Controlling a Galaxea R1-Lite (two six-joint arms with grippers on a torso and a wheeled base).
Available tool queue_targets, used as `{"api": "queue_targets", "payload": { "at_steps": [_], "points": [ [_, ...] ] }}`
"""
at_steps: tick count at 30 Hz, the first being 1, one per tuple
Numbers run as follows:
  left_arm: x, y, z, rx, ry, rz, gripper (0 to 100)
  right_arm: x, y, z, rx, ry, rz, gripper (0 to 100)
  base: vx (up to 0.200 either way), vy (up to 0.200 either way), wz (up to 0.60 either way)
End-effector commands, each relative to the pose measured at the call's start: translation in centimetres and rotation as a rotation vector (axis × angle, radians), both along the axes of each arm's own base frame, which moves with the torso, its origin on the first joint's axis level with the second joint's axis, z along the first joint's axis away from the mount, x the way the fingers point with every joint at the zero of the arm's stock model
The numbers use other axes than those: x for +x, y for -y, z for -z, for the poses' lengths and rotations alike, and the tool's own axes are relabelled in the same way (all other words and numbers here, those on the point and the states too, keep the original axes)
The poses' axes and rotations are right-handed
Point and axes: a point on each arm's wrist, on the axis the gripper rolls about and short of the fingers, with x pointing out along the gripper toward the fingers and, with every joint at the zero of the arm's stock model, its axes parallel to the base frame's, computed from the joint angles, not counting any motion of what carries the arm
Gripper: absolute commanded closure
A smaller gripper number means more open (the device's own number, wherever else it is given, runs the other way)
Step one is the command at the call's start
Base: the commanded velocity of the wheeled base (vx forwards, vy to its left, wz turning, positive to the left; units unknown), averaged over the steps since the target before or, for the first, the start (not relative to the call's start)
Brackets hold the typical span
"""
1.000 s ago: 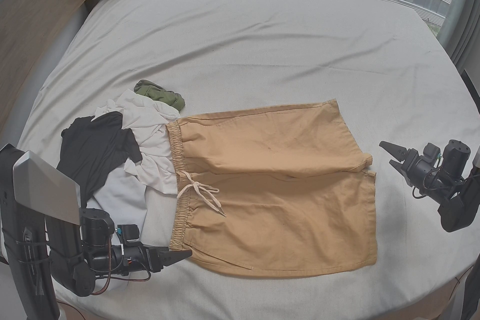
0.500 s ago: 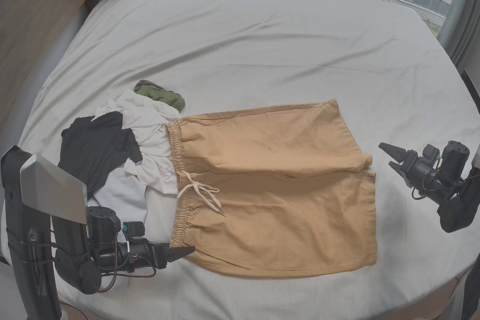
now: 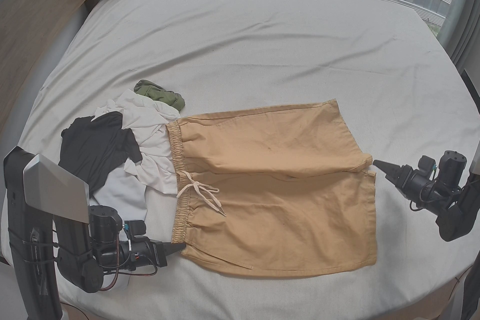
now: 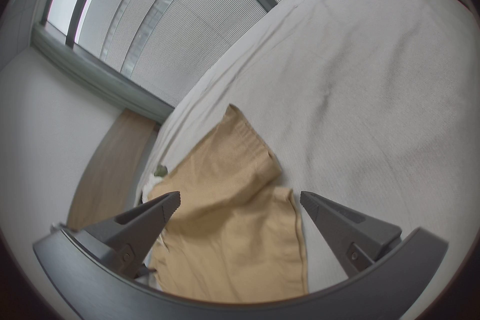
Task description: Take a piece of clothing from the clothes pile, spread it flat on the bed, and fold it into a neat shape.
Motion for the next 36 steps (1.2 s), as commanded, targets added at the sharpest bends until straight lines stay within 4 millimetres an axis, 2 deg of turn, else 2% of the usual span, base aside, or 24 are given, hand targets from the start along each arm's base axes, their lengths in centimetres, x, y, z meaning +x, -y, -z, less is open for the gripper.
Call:
{"api": "queue_targets", "payload": {
  "at_steps": [1,9,19,36],
  "points": [
    [0.0,0.1,0.0,-0.001,0.001,0.004,100,-2.9,-1.2,3.8,-0.124,-0.142,-0.109,0,0.000,0.000,0.00],
    [0.0,0.1,0.0,0.000,0.001,0.005,100,-5.4,-0.6,5.7,-0.303,-0.184,-0.184,0,0.000,0.000,0.00],
    [0.0,0.1,0.1,0.000,0.000,0.006,100,-7.6,-0.9,6.2,-0.323,-0.248,-0.225,0,0.000,0.000,0.00],
    [0.0,0.2,0.0,0.000,0.002,0.011,100,-8.7,-1.9,7.0,-0.326,-0.365,-0.318,0,0.000,0.000,0.00]
  ]
}}
